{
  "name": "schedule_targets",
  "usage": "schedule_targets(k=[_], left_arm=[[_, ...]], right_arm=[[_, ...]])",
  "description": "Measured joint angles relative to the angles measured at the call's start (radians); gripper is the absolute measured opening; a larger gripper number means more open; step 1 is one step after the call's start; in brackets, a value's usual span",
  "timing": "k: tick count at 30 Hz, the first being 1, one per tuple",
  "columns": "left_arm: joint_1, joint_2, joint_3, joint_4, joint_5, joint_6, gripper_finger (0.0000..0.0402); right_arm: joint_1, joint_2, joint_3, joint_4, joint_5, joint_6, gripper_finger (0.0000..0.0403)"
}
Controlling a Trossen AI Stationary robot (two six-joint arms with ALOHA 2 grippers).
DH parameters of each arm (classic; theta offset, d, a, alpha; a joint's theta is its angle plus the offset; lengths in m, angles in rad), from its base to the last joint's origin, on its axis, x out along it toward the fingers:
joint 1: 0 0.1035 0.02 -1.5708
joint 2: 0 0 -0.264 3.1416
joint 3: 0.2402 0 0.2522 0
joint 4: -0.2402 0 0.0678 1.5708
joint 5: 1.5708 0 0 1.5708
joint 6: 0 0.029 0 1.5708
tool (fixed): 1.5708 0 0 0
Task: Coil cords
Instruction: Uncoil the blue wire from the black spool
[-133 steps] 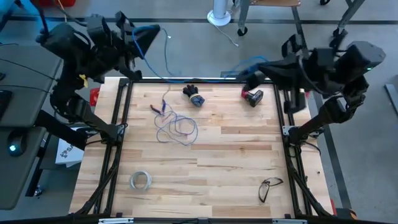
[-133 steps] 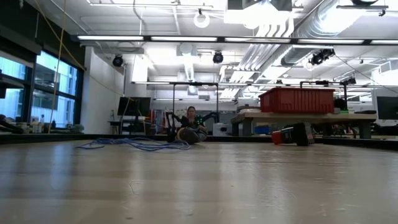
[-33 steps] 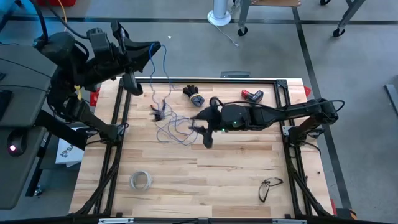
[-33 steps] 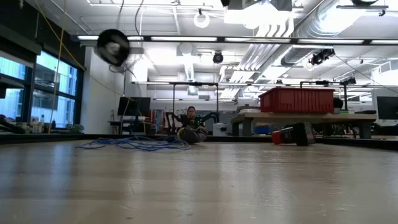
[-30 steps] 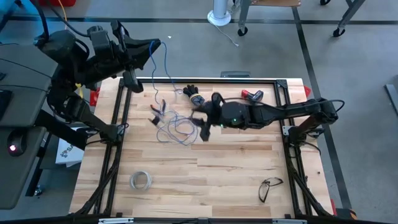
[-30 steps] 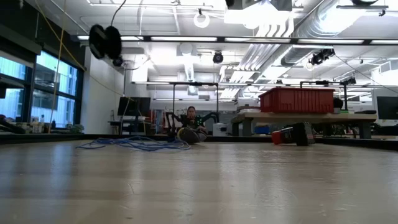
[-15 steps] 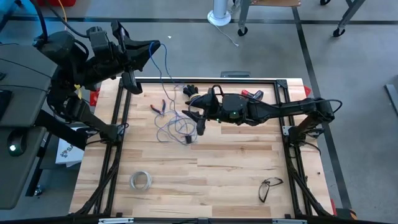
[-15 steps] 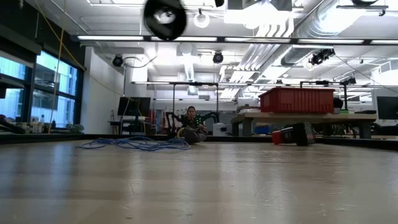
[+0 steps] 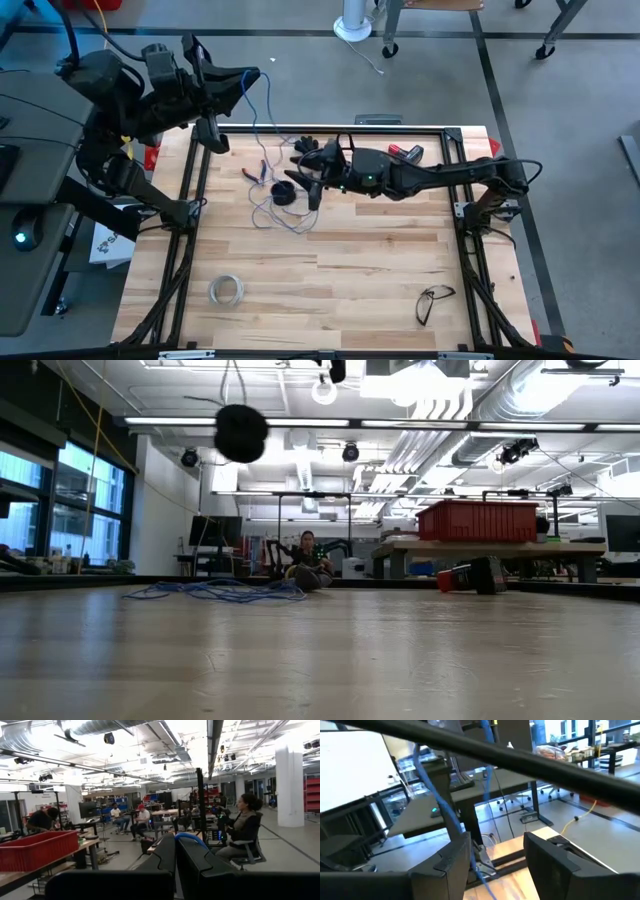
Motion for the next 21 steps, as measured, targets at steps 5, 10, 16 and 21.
schedule_targets(k=[5,10,16,21], left_arm=[[0.000,0.000,0.000,0.000,0.000,0.000,0.0000],[0.000,0.001,0.000,0.000,0.000,0.000,0.0000],[0.000,0.001,0.000,0.000,0.001,0.000,0.0000],[0.000,0.001,0.000,-0.001,0.001,0.000,0.0000]], right_arm=[[0.000,0.000,0.000,0.048,-0.024,0.010,0.0177],[-0.002,0.000,0.000,0.062,-0.002,0.002,0.0177],[-0.005,-0.001,0.000,0.067,-0.032,0.000,0.0176],[-0.002,-0.001,0.000,0.063,-0.043,0.015,0.0171]])
